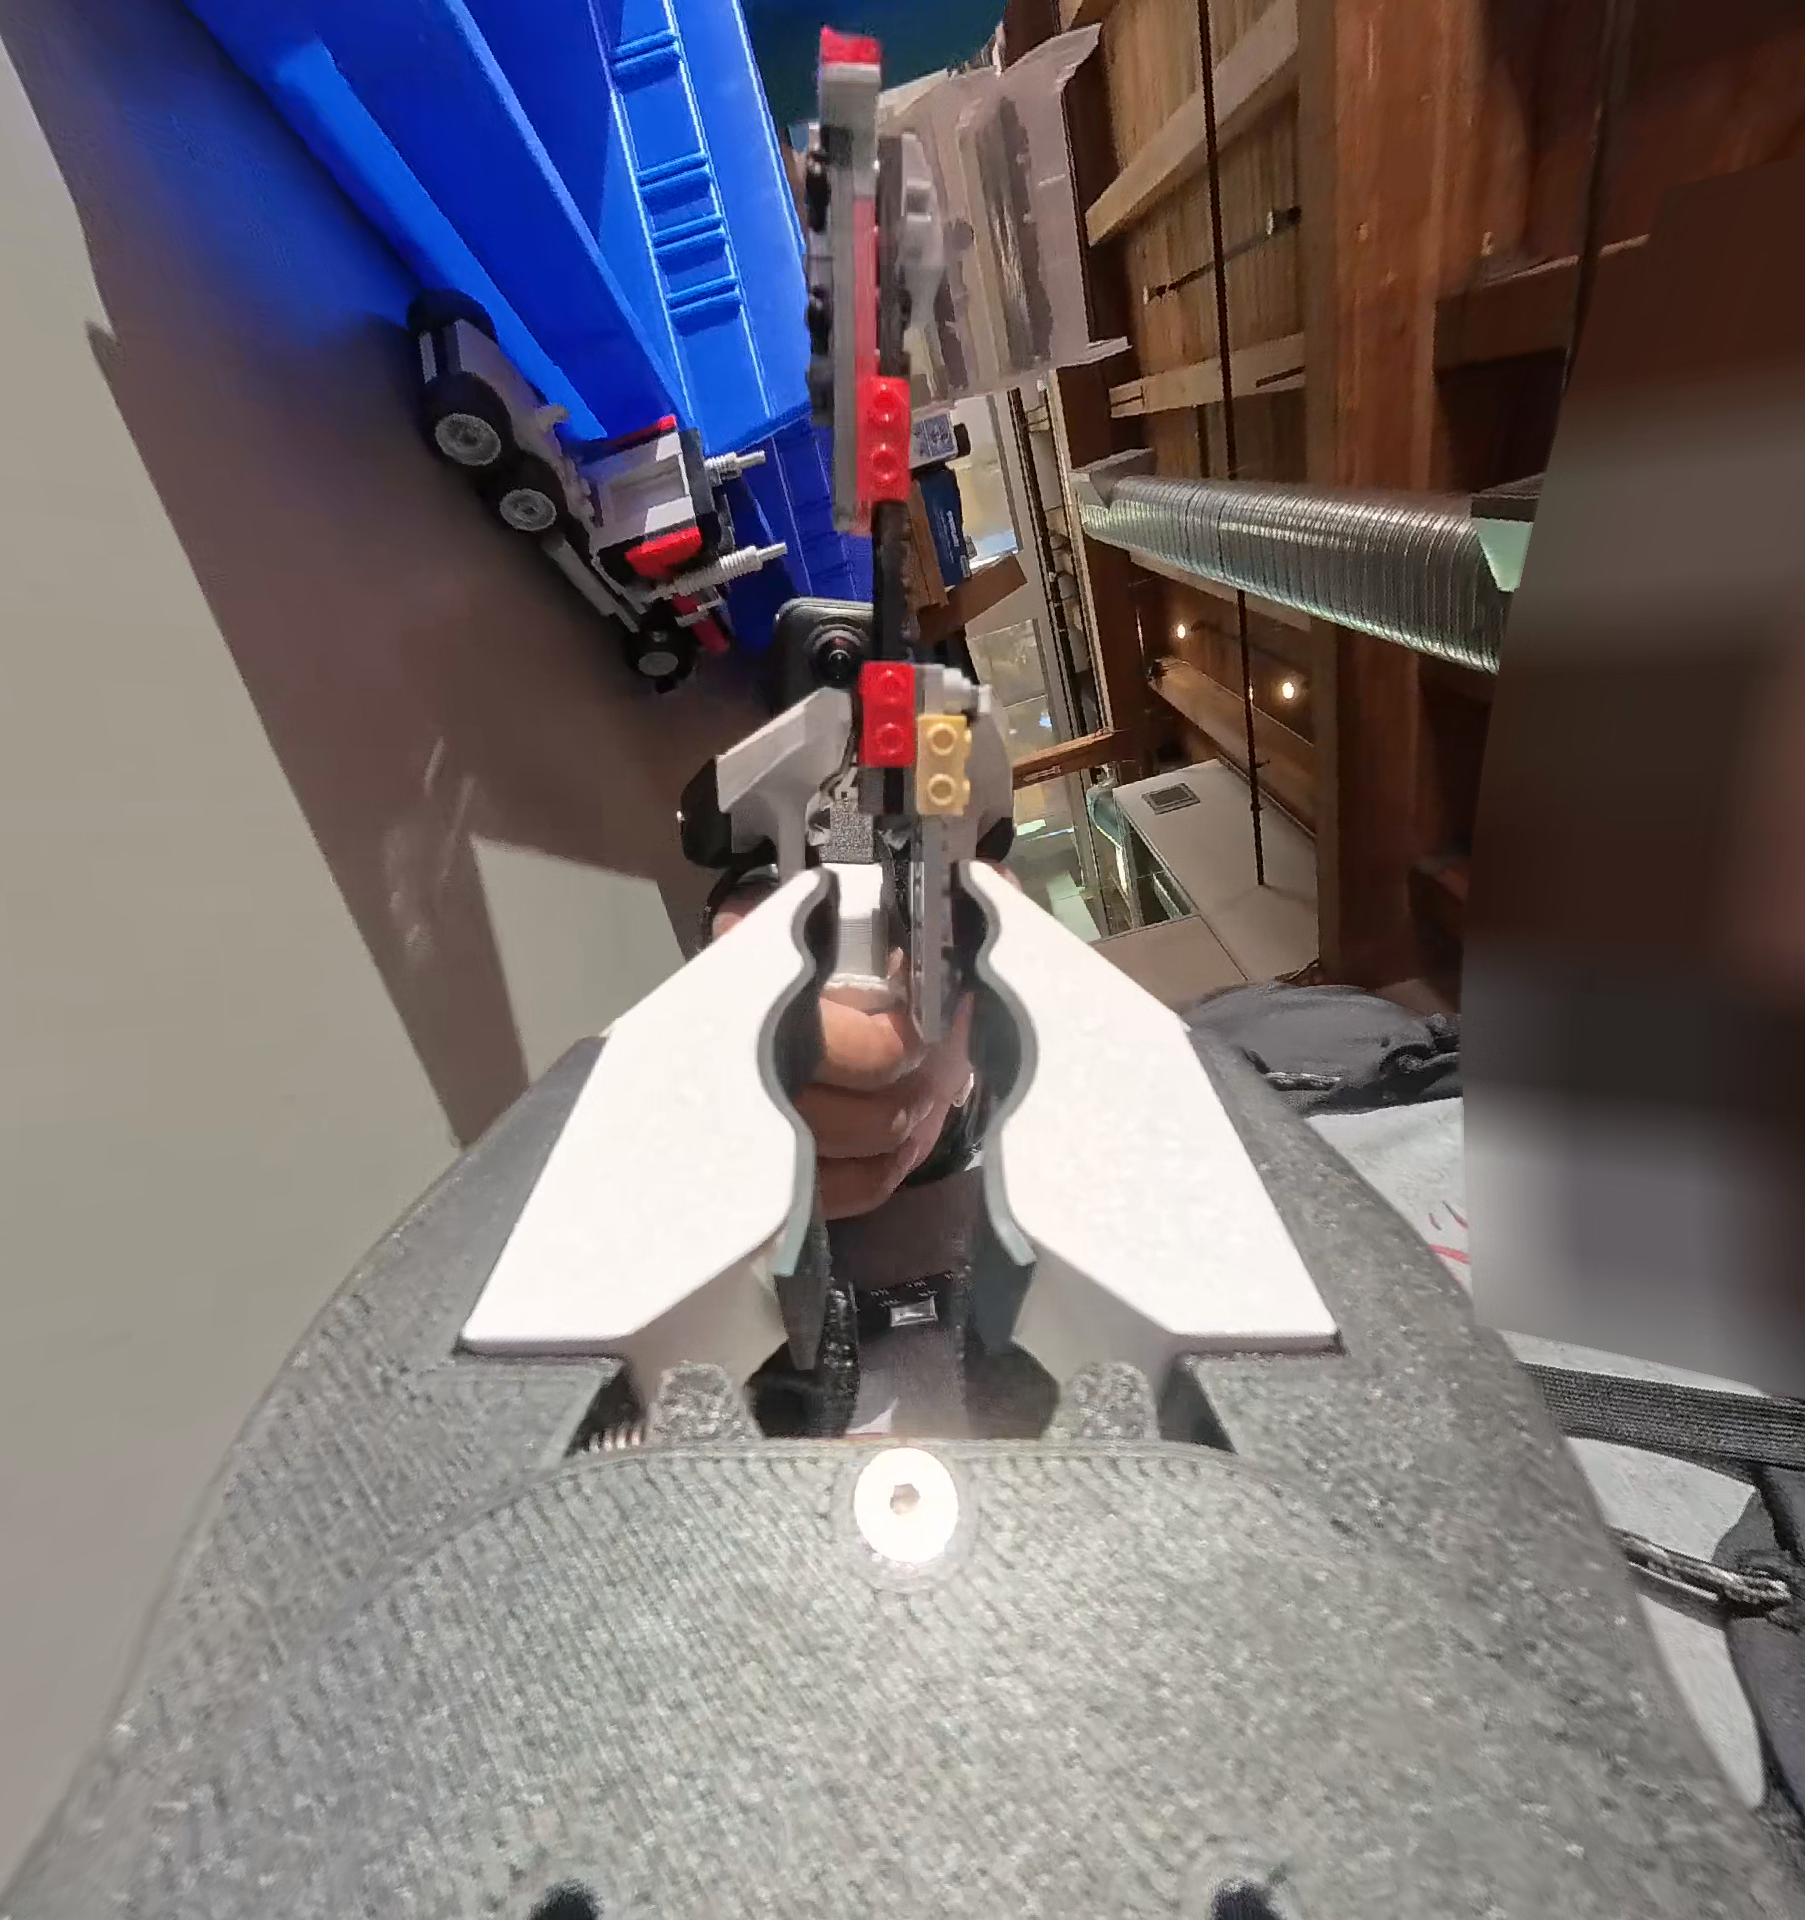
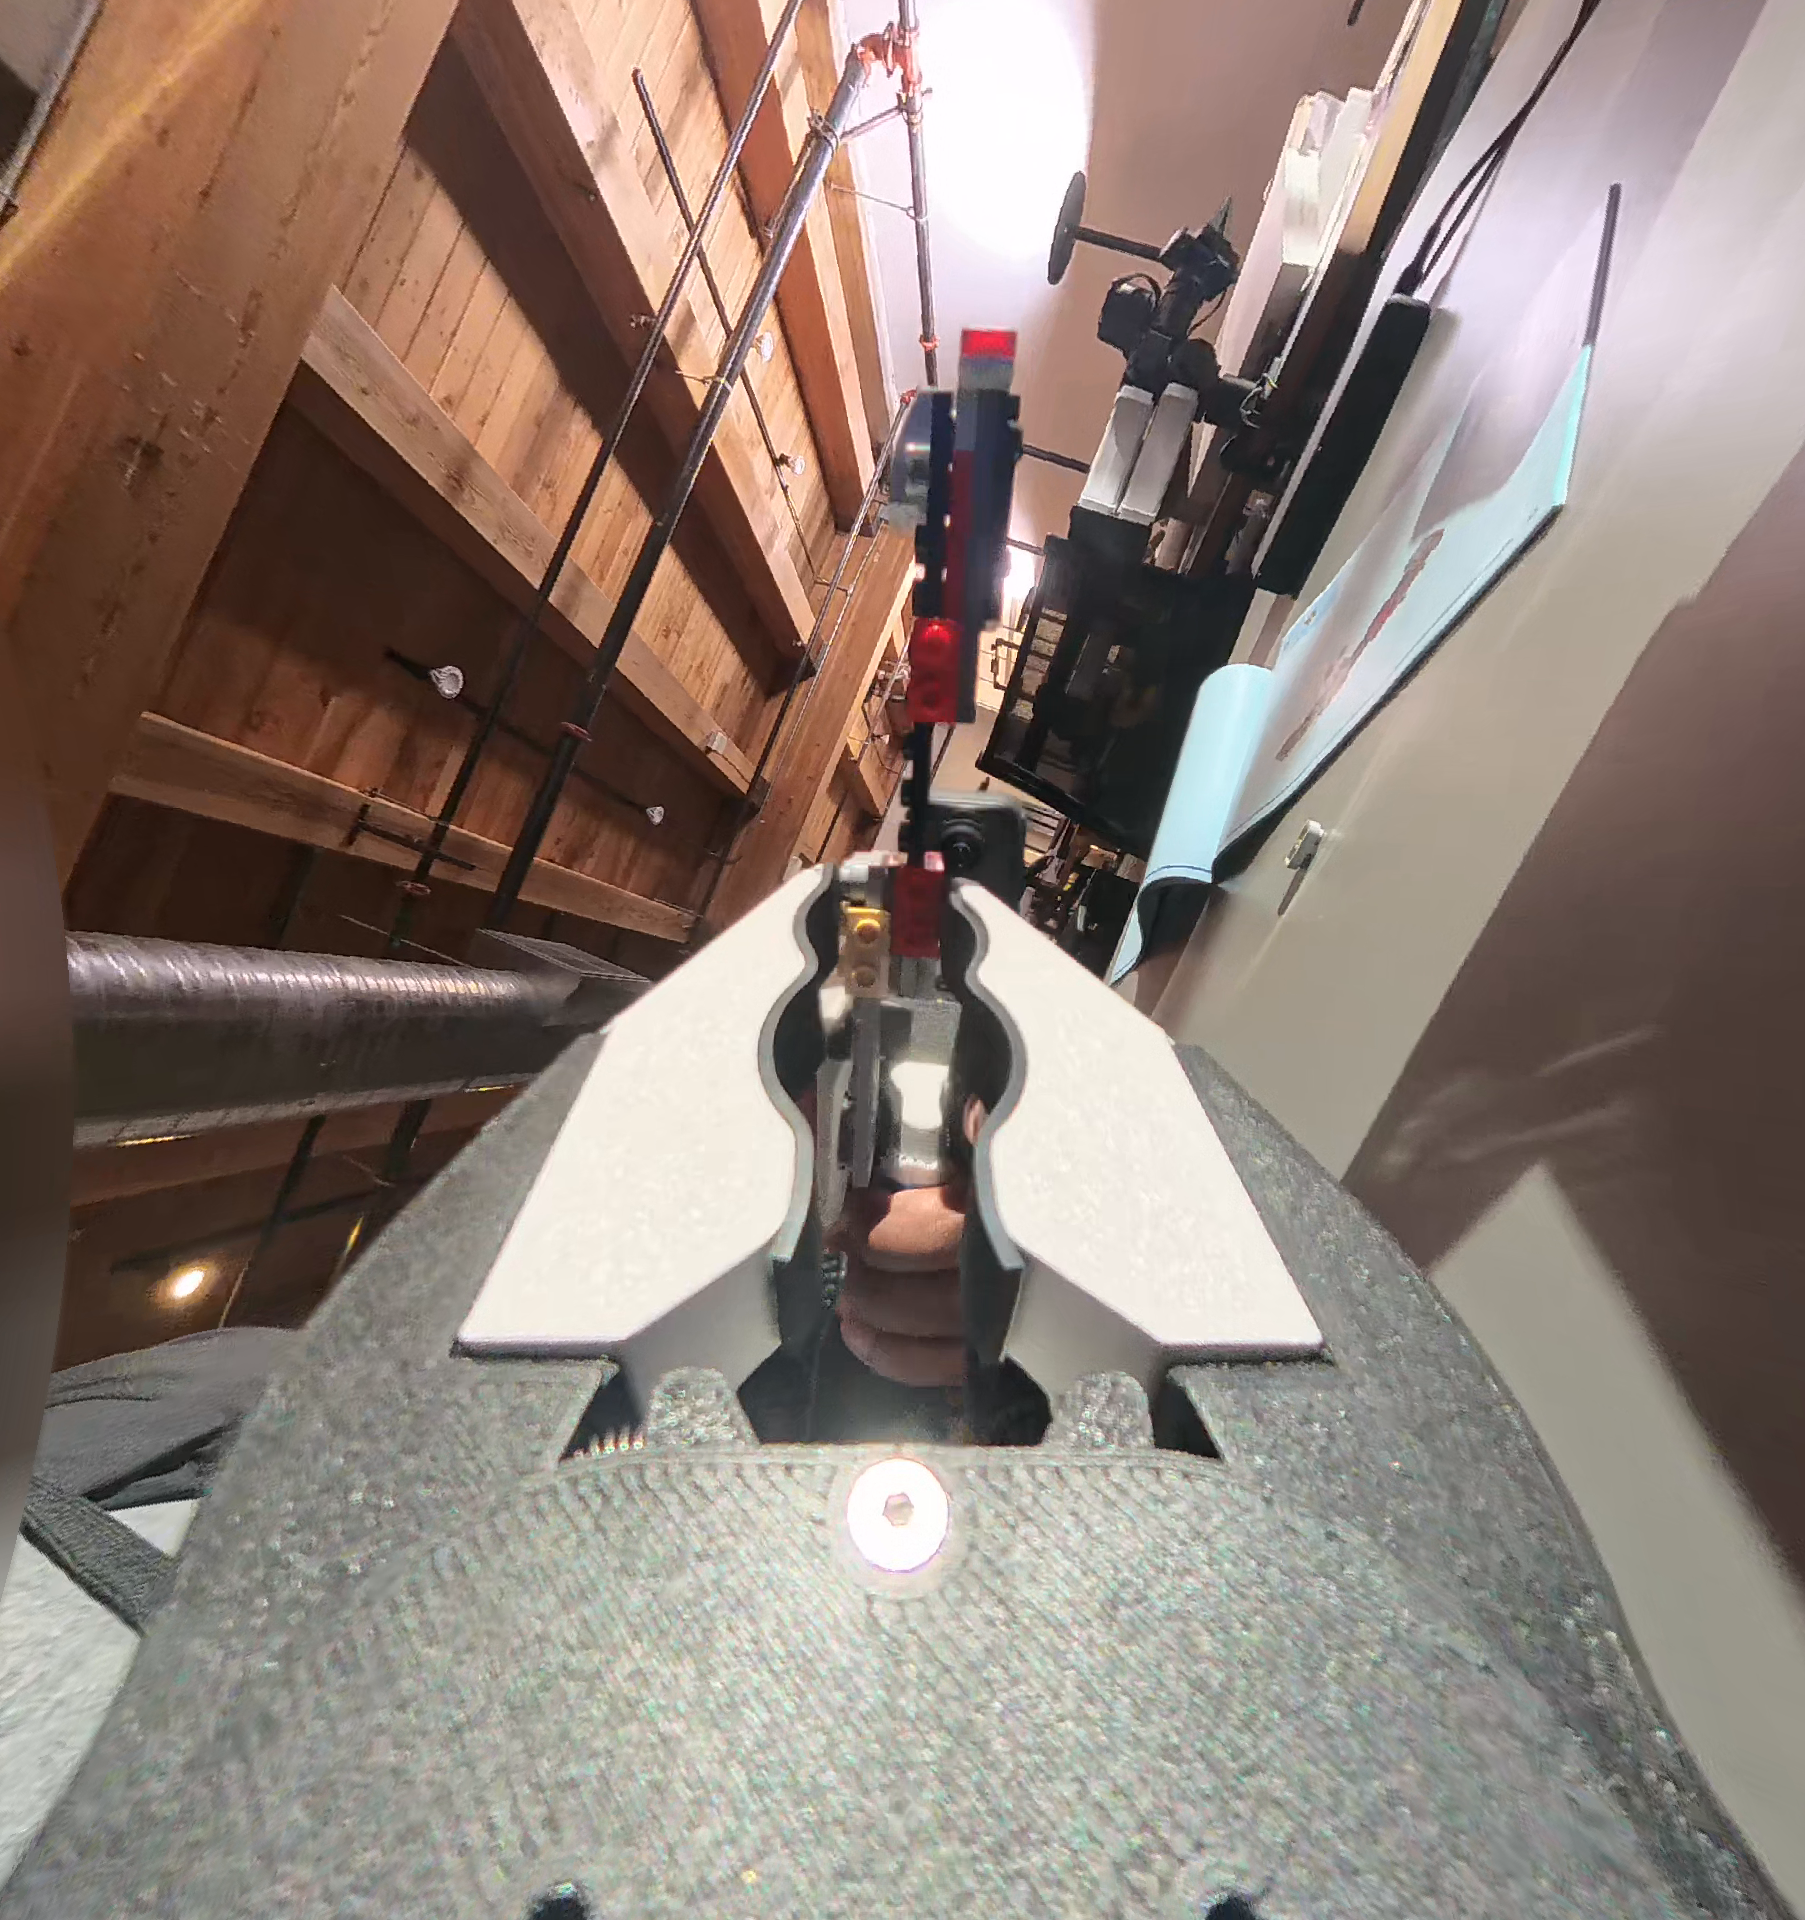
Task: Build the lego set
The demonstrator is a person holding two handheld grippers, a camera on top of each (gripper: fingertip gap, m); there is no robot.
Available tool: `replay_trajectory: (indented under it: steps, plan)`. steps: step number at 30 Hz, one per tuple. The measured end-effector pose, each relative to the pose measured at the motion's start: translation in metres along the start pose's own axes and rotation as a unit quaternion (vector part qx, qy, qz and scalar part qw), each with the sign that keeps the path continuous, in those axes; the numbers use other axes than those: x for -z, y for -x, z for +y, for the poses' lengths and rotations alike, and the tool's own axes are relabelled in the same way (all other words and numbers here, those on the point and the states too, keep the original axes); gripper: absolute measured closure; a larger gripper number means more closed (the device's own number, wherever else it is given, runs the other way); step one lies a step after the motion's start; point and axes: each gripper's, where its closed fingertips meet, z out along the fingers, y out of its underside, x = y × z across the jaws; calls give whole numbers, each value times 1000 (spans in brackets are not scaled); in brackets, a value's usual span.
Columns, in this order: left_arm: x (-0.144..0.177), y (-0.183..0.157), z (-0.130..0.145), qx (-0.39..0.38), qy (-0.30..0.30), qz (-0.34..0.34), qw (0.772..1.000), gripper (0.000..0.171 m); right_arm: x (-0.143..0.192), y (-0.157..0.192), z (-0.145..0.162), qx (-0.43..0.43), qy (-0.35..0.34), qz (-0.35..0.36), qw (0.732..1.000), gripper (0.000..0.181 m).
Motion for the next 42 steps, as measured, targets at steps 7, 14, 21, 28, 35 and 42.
replay_trajectory:
  steps: [7,14,21,28,35,42]
  plan:
    - [6,-12,-3,-77,-26,2,997,166,-5,8,2,39,17,-15,999,156]
    - [8,-10,0,-178,-14,-49,983,166,-7,15,6,88,41,-17,995,150]
    - [8,-14,3,-246,0,-77,966,166,-7,20,9,113,51,-24,992,159]
    - [7,-18,5,-267,7,-80,960,165,-7,26,11,160,54,-29,985,160]
    - [6,-18,5,-265,6,-80,961,165,-6,25,10,153,48,-24,987,160]
    - [6,-17,3,-258,-13,-78,963,166,-6,25,15,119,64,-34,990,149]
